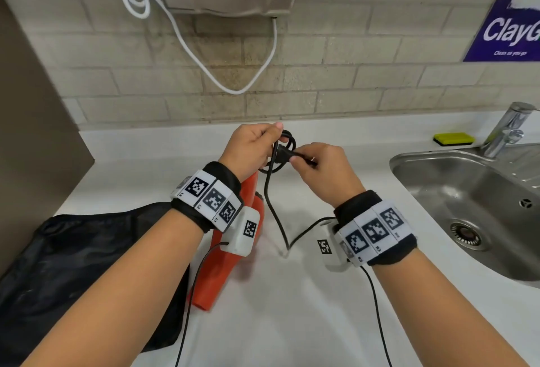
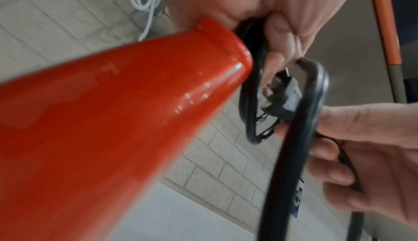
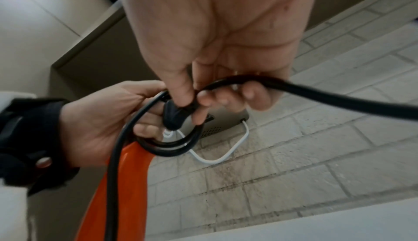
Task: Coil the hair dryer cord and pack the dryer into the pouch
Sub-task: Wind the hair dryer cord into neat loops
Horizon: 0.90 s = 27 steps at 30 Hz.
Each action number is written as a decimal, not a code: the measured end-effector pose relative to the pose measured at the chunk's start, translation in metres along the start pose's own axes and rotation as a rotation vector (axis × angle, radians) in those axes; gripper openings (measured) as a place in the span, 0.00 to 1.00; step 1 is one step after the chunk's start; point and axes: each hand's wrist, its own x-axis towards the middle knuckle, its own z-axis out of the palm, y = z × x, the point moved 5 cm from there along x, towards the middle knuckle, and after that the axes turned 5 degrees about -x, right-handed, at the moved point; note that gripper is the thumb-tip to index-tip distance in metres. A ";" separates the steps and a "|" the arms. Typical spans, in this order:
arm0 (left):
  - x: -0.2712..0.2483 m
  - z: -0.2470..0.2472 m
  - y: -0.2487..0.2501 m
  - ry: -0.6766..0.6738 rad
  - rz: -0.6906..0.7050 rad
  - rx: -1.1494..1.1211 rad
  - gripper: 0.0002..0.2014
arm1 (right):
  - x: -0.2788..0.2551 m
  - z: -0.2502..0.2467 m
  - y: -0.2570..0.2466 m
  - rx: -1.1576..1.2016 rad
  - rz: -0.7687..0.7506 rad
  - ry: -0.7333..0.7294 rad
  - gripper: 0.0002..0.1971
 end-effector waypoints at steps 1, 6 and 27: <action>0.000 0.002 0.000 -0.008 -0.002 -0.004 0.17 | 0.001 0.001 0.000 -0.011 0.020 0.045 0.08; -0.004 0.010 -0.001 -0.093 -0.007 -0.018 0.16 | 0.003 0.001 -0.005 0.048 0.087 0.261 0.13; -0.003 -0.043 -0.008 0.096 -0.044 -0.162 0.14 | 0.004 -0.011 0.115 -0.318 0.469 -0.164 0.13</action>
